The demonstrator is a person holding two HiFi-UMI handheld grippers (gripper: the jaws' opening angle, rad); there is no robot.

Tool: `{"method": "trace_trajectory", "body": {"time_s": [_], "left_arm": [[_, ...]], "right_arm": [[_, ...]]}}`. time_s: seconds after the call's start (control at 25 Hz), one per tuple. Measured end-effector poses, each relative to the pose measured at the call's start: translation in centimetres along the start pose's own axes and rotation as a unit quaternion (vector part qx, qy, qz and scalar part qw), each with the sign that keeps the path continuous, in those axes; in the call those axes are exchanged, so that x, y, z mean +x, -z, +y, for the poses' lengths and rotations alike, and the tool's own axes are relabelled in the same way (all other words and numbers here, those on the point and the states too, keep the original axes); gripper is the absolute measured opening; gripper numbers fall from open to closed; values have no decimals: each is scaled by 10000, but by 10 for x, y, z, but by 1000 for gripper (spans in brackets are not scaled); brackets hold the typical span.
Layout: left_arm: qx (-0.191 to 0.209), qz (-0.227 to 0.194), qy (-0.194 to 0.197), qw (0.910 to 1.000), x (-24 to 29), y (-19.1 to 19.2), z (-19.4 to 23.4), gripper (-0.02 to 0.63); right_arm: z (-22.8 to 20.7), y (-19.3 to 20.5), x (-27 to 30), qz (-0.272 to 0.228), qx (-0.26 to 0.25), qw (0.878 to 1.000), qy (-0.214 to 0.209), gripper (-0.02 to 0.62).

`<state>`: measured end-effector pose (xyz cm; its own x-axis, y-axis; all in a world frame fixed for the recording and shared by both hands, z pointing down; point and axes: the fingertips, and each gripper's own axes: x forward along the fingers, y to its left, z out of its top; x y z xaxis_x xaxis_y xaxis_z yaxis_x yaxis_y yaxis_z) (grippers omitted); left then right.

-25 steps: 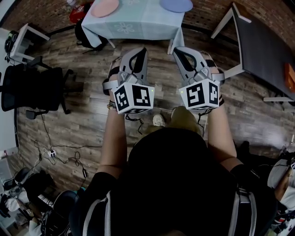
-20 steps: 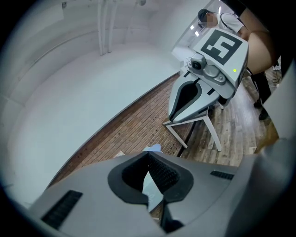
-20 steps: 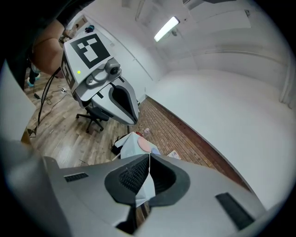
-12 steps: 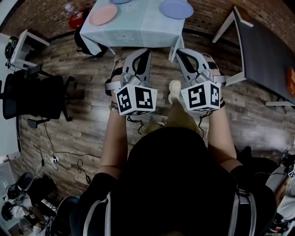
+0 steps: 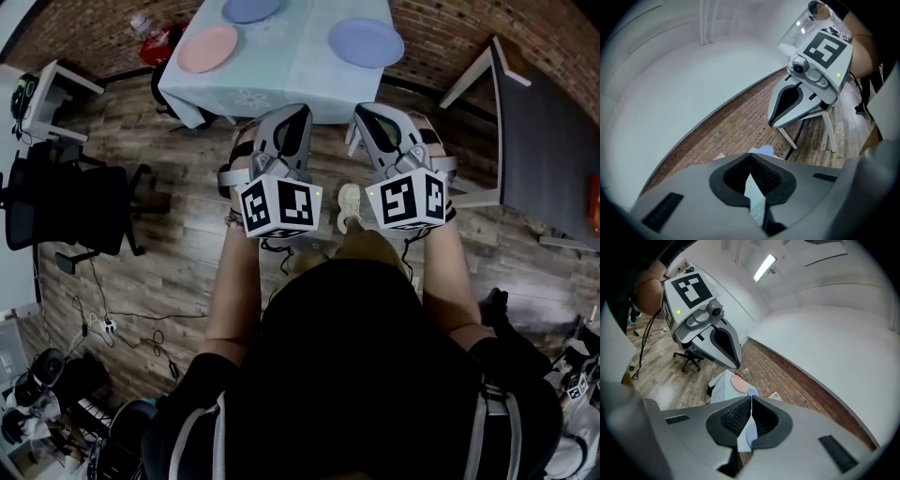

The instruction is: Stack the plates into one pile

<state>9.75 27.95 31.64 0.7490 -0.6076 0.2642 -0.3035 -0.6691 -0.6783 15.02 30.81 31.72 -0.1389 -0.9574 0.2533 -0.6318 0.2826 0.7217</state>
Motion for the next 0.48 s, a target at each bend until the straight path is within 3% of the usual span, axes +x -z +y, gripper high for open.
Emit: {"method": "trace_trajectory", "body": {"time_s": [0.48], "left_arm": [[-129,254,-179,9994,150,-10,68,23]], "right_arm": [[-115,54,119,-218,-160,9990,-346,37]]}}
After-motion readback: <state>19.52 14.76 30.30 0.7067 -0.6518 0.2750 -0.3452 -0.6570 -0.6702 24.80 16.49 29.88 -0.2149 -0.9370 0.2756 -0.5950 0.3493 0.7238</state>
